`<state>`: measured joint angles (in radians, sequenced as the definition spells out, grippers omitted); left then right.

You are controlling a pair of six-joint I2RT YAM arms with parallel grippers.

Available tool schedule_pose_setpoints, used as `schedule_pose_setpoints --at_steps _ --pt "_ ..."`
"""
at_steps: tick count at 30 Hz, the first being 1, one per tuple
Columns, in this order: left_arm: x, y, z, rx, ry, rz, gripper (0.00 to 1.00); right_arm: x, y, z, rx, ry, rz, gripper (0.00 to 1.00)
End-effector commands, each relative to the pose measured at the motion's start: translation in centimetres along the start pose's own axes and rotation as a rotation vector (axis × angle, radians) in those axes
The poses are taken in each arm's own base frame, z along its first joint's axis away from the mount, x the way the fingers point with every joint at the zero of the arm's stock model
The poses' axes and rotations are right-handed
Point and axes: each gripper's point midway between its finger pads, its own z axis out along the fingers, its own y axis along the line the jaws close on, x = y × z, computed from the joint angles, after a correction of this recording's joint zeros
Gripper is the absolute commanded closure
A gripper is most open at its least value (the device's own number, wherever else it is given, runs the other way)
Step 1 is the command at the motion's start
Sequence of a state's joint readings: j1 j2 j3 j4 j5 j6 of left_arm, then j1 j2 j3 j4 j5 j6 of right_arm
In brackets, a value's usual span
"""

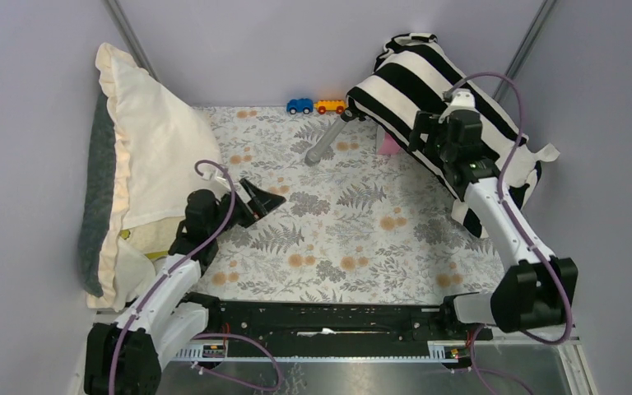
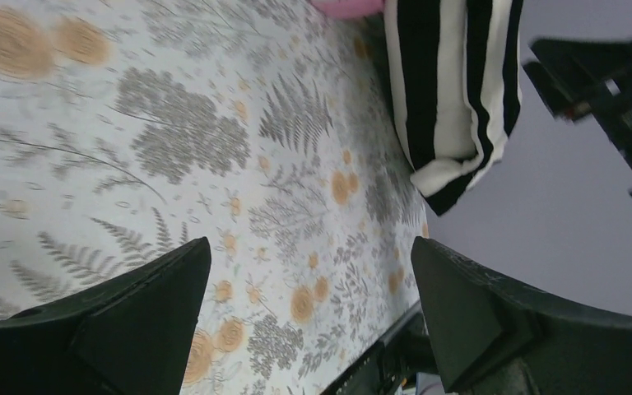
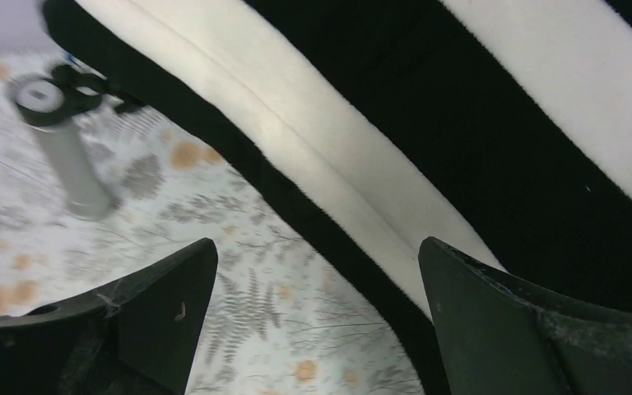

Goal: Remove the pillowcase from the pillow

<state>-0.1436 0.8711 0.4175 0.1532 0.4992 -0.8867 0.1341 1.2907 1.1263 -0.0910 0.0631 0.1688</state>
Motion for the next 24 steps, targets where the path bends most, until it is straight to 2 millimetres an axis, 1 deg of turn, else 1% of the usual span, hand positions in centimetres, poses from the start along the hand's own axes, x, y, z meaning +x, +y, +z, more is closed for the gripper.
schedule_pose_setpoints --at_steps 1,5,8,11,12,13,14,15,16,17,18,19,20,22,24 --pt "0.0 -3.8 1.1 0.095 -0.005 0.096 0.01 -1.6 -1.1 2.3 0.065 -0.035 -0.289 0.0" --pt "0.8 -4.8 1.9 0.107 0.023 0.134 0.01 -0.5 -1.1 4.8 0.047 0.045 -0.406 0.0" --pt "1.0 -5.0 2.2 0.106 0.031 0.142 0.01 0.7 -2.0 6.5 0.086 0.091 -0.445 0.0" --pt "0.9 -4.8 2.5 0.092 0.027 0.14 0.01 1.6 -3.6 8.5 0.196 0.113 -0.458 0.0" --pt "0.9 -4.7 2.6 0.087 0.025 0.14 0.01 2.2 -4.1 9.2 0.222 0.132 -0.463 0.0" --pt "0.8 -4.7 2.7 0.083 0.023 0.14 0.01 2.4 -4.7 9.6 0.259 0.138 -0.456 0.01" --pt "0.7 -4.6 2.8 0.079 0.023 0.14 0.01 2.2 -5.2 9.7 0.298 0.143 -0.443 0.03" --pt "0.7 -4.6 2.8 0.074 0.024 0.14 0.01 1.6 -5.6 9.7 0.339 0.14 -0.43 0.13" --pt "0.7 -4.6 2.9 0.069 0.026 0.142 0.01 0.8 -6.0 9.4 0.378 0.13 -0.412 0.28" --pt "0.6 -4.6 3.0 0.065 0.024 0.144 0.01 -0.5 -6.2 9.0 0.409 0.105 -0.392 0.46" --pt "0.5 -4.5 3.0 0.061 0.019 0.146 0.01 -1.8 -6.2 8.4 0.426 0.075 -0.38 0.67" --pt "0.4 -4.4 3.1 0.057 0.018 0.148 0.01 -3.3 -6.1 7.7 0.435 0.031 -0.368 0.79" --pt "0.3 -4.3 3.1 0.051 0.012 0.153 0.01 -5.1 -6.0 6.7 0.446 -0.024 -0.349 0.89" --pt "0.3 -3.7 3.3 0.029 0.006 0.157 0.01 -8.4 -5.9 4.7 0.469 -0.131 -0.311 1.0" --pt "0.1 -3.6 3.7 0.027 0.006 0.162 0.01 -12.1 -5.3 2.6 0.465 -0.224 -0.271 1.0"
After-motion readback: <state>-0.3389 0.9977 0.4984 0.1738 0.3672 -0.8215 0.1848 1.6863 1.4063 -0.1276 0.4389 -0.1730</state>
